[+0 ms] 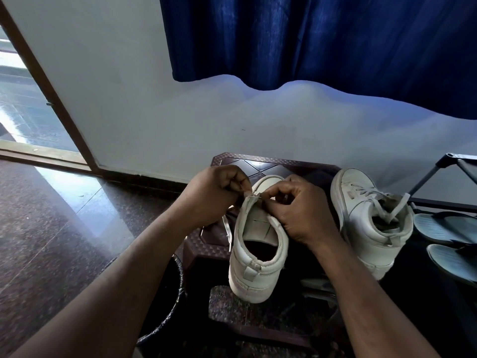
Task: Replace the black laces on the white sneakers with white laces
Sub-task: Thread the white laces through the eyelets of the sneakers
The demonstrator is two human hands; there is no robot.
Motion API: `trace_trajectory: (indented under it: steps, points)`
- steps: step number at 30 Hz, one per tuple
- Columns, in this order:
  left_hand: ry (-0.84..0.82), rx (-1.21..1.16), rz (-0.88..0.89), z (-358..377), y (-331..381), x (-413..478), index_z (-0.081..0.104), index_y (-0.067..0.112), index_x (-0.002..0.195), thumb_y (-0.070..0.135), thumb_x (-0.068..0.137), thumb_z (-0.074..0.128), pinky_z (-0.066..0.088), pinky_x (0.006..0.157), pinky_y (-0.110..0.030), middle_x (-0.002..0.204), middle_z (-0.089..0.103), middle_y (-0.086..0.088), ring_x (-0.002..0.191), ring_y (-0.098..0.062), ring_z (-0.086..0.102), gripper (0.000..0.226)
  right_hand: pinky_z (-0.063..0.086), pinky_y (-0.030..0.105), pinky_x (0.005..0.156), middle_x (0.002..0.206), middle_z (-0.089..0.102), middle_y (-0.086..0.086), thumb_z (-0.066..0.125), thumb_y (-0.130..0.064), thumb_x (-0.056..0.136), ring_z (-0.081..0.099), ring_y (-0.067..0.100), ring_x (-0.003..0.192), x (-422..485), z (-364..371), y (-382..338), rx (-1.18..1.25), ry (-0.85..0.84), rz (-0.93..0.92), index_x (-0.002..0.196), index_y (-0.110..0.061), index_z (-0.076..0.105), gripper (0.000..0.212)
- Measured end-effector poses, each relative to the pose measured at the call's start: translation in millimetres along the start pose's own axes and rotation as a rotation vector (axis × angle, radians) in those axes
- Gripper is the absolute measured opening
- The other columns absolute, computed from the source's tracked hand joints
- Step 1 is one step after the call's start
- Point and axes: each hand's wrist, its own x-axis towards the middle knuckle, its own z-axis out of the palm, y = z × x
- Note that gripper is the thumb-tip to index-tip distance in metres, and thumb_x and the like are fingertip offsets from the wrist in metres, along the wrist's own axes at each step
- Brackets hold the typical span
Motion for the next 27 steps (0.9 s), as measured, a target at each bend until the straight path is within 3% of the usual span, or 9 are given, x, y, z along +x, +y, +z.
trace_trajectory:
  steps: [4,10,15,18,23,25,27]
  points:
    - [-0.021,-0.211,-0.095,1,0,-2,0.077,0.010,0.083,-0.002,0.072,0.065,0.051,0.078,-0.035,0.088,0.076,-0.021,0.076,-0.023,0.065,0.021,0.051,0.031,0.063,0.075,0.061,-0.008,0.087,-0.016,0.075,0.060,0.011,0.069,0,2,1,-0.073,0.061,-0.078,0.070,-0.023,0.076,0.014]
    - [-0.027,-0.369,-0.234,3,2,-2,0.076,0.007,0.077,-0.014,0.083,0.062,0.052,0.062,-0.025,0.082,0.073,-0.019,0.068,-0.020,0.065,0.026,0.046,0.034,0.060,0.075,0.050,-0.009,0.081,-0.017,0.072,0.052,0.017,0.077,-2,4,-7,-0.338,0.149,-0.217,0.068,-0.022,0.062,0.020]
    - [-0.023,-0.524,-0.307,9,13,-5,0.071,0.003,0.085,-0.002,0.089,0.073,0.048,0.046,-0.018,0.066,0.070,-0.008,0.049,-0.011,0.062,0.006,0.051,0.037,0.063,0.076,0.053,-0.009,0.083,-0.018,0.072,0.055,0.017,0.077,-2,5,-3,-0.294,0.130,-0.176,0.070,-0.023,0.064,0.019]
    - [-0.005,-0.570,-0.365,11,13,-3,0.068,0.007,0.084,-0.004,0.088,0.074,0.049,0.046,-0.020,0.068,0.067,-0.010,0.049,-0.013,0.061,0.013,0.051,0.036,0.063,0.077,0.056,-0.008,0.082,-0.014,0.072,0.058,0.016,0.074,-1,6,-2,-0.239,0.120,-0.165,0.071,-0.022,0.064,0.020]
    - [0.117,-0.335,-0.338,9,5,0,0.069,0.015,0.074,-0.005,0.080,0.076,0.047,0.055,-0.023,0.069,0.069,-0.004,0.059,-0.017,0.059,0.022,0.045,0.023,0.062,0.075,0.059,-0.008,0.079,-0.009,0.069,0.056,0.009,0.065,-2,7,2,-0.108,0.130,-0.068,0.069,-0.023,0.064,0.020]
    - [0.104,-0.246,-0.318,10,7,-2,0.072,0.014,0.075,-0.004,0.079,0.075,0.044,0.051,-0.019,0.065,0.068,-0.002,0.055,-0.013,0.058,0.019,0.042,0.017,0.060,0.074,0.059,-0.008,0.079,-0.007,0.068,0.056,0.008,0.064,-3,9,2,-0.103,0.152,-0.054,0.066,-0.022,0.063,0.021]
    - [0.059,-0.282,-0.318,8,7,-2,0.073,0.011,0.076,-0.009,0.080,0.073,0.048,0.056,-0.022,0.067,0.070,-0.005,0.057,-0.015,0.060,0.020,0.040,0.014,0.058,0.072,0.056,-0.008,0.076,-0.007,0.068,0.055,0.007,0.062,-4,9,0,-0.105,0.196,-0.061,0.064,-0.021,0.060,0.022]
